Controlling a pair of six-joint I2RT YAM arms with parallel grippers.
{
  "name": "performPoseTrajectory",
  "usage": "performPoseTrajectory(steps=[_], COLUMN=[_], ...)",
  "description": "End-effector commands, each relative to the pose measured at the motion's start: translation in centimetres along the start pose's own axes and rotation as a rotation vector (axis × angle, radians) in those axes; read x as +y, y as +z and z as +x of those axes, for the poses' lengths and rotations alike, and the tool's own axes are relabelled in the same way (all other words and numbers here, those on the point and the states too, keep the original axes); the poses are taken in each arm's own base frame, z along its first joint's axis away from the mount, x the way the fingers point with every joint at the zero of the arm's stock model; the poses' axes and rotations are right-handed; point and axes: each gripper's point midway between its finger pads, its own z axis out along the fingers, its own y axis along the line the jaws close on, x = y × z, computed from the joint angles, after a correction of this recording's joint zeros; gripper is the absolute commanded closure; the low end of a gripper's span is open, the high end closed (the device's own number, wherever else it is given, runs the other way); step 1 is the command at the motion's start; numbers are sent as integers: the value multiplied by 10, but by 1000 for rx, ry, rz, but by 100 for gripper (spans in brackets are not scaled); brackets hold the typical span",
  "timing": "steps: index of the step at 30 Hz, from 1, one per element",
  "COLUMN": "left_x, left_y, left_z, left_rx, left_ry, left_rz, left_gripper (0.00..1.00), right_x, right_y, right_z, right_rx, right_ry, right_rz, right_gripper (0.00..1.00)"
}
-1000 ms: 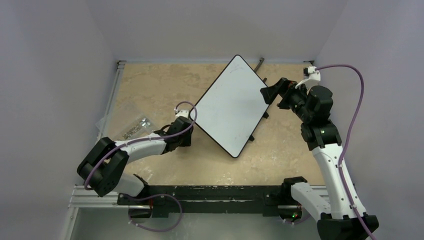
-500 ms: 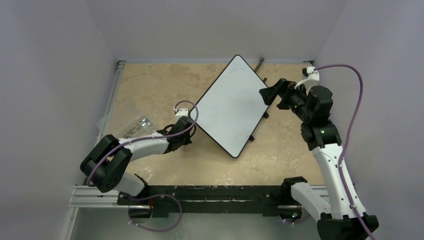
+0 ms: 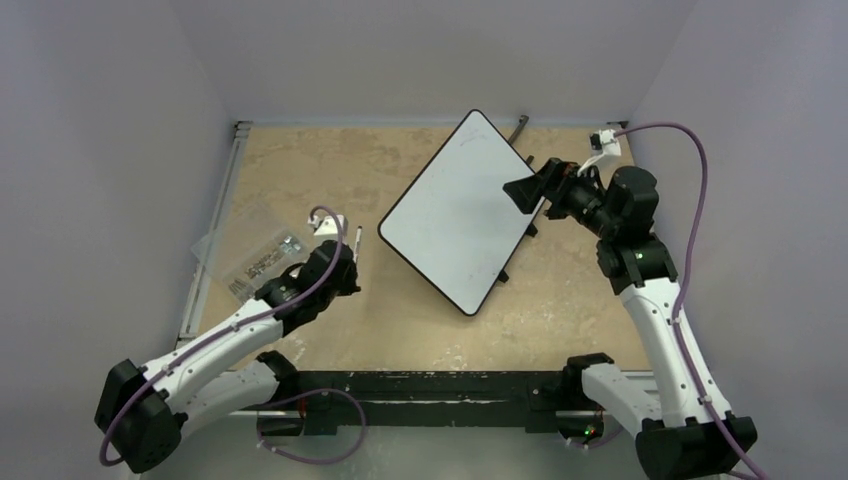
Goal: Write a sentence on the whiteboard
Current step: Open the whiteboard marker at the center of the board.
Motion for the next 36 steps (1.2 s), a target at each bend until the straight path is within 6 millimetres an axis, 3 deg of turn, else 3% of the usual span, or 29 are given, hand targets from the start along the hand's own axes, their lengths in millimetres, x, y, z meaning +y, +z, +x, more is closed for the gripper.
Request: performPoseTrajectory(steps=[1,6,10,21,26,32,36], left_x=[8,11,6,-43,-62,-90,-100], left_y=[-24,-42,-59,-107,-142,-188,-204], left_z=[-7,-20,-34,-61,-76,-79,-78], left_rx=[-14,-78,-137,-234,-255,-204,-172], left_ry=[-3,10,26,68,95,190,236], left_rz=[6,37,109,441,579,790,866], left_gripper=[100,100,100,100,100,100,100], right_x=[34,62,83,114,127,151,167], right_y=[8,20,17,3,-3,-14,-22], right_z=[3,24,35,48,61,75,82], right_rx=[25,98,137,194,219,241,239], right_ry=[-6,-34,-30,-61,-95,-158,-207], right_rz=[-159,-272,-397,-604,-715,-855,-922], right_gripper=[1,1,1,1,1,1,1])
